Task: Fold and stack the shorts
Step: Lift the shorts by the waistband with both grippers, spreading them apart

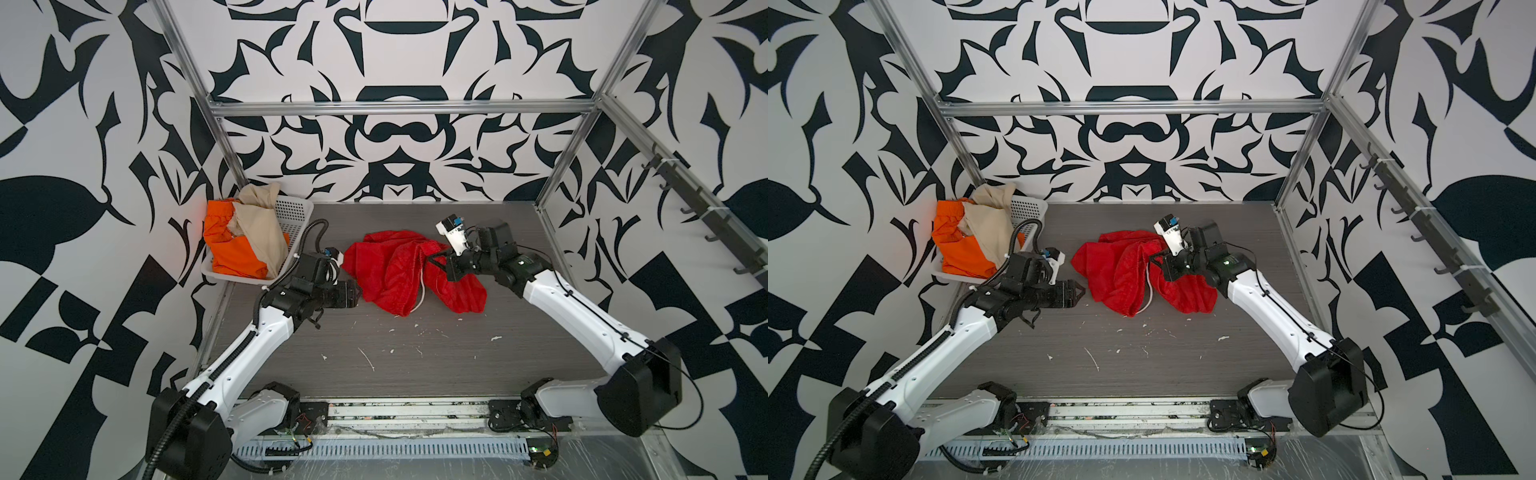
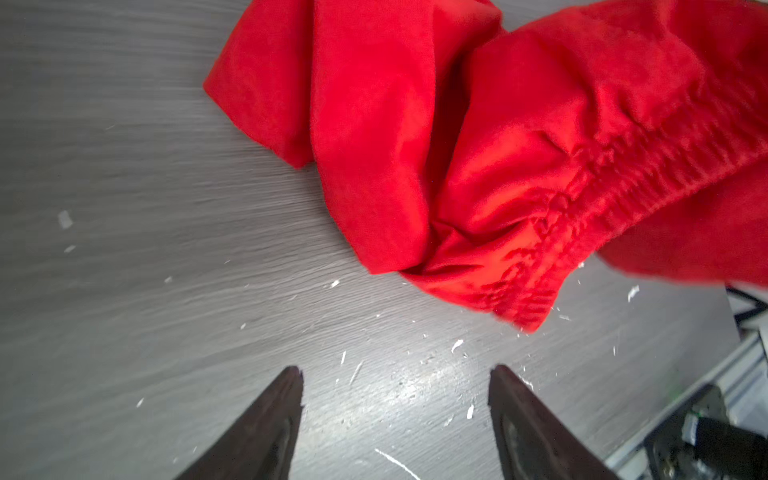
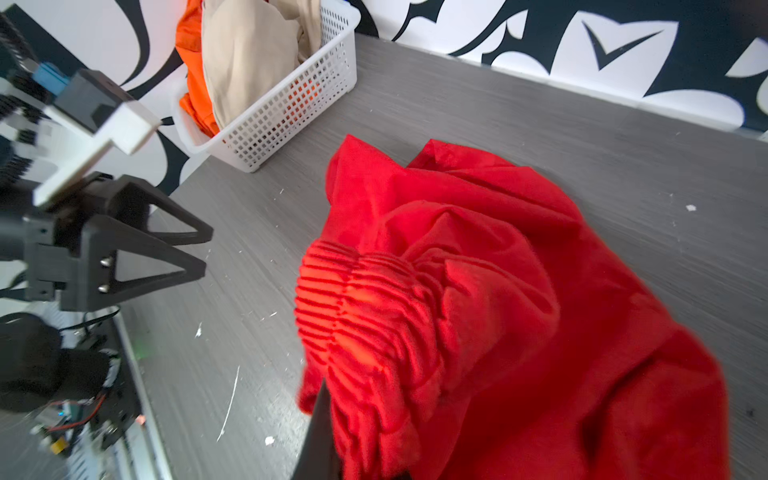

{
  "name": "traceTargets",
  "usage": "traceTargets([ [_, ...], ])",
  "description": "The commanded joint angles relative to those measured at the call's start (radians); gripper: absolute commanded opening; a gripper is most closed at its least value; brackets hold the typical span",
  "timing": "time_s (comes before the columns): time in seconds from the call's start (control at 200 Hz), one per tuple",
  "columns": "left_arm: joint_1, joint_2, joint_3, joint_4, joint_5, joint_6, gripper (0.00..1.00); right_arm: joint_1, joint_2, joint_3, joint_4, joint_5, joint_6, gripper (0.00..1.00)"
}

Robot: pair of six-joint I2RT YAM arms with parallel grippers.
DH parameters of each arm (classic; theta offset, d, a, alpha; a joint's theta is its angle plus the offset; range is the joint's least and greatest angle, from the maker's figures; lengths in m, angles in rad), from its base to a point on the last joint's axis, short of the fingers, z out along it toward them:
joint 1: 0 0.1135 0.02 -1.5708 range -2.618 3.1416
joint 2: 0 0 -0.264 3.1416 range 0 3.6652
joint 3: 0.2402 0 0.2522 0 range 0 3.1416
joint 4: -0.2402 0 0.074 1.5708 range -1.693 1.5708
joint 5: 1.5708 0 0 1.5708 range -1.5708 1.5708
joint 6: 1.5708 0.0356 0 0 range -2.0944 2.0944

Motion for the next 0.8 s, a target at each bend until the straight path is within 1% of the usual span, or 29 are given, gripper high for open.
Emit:
traceTargets([
  [0.0,-0.053,0.038,0.012,0.065,0.067,0.152,0.74,-0.019,0.015,0.068,-0.080,-0.145,-0.045,0.00],
  [0.08,-0.143,0.064,0.003,0.120,0.048,0.209,0.75,-0.027,0.027,0.091,-0.081,-0.159,-0.040,0.00],
  [0.125,-0.203,0.075,-0.008,0.157,0.012,0.247,0.75,-0.030,0.033,0.106,-0.081,-0.169,-0.023,0.00],
  [0.155,-0.236,0.082,-0.019,0.194,-0.031,0.259,0.75,-0.030,0.033,0.119,-0.080,-0.174,-0.004,0.00],
  [0.205,-0.287,0.093,-0.041,0.268,-0.069,0.263,0.75,-0.030,0.037,0.140,-0.073,-0.183,0.042,0.00],
  [0.275,-0.332,0.111,-0.070,0.380,-0.099,0.239,0.75,-0.030,0.033,0.166,-0.050,-0.188,0.129,0.00],
  [0.335,-0.368,0.127,-0.086,0.447,-0.161,0.219,0.75,-0.030,0.023,0.181,-0.026,-0.187,0.198,0.00],
  [0.395,-0.395,0.142,-0.093,0.494,-0.227,0.192,0.75,-0.030,0.020,0.206,-0.021,-0.189,0.237,0.00],
  [0.455,-0.409,0.147,-0.097,0.539,-0.241,0.158,0.76,-0.030,0.018,0.230,-0.021,-0.192,0.267,0.00],
  [0.495,-0.426,0.191,-0.097,0.563,-0.270,0.140,0.76,-0.030,0.017,0.242,-0.022,-0.191,0.275,0.00],
  [0.615,-0.480,0.235,-0.094,0.613,-0.349,0.132,0.78,-0.029,0.009,0.262,-0.018,-0.193,0.291,0.00],
  [0.7,-0.497,0.267,-0.089,0.653,-0.356,0.112,0.79,-0.030,0.009,0.275,-0.017,-0.200,0.301,0.00],
  [0.74,-0.508,0.284,-0.083,0.661,-0.394,0.099,0.79,-0.028,0.008,0.282,-0.016,-0.203,0.306,0.00],
  [0.795,-0.519,0.307,-0.075,0.666,-0.472,0.070,0.79,-0.028,0.007,0.290,-0.016,-0.208,0.311,0.00],
])
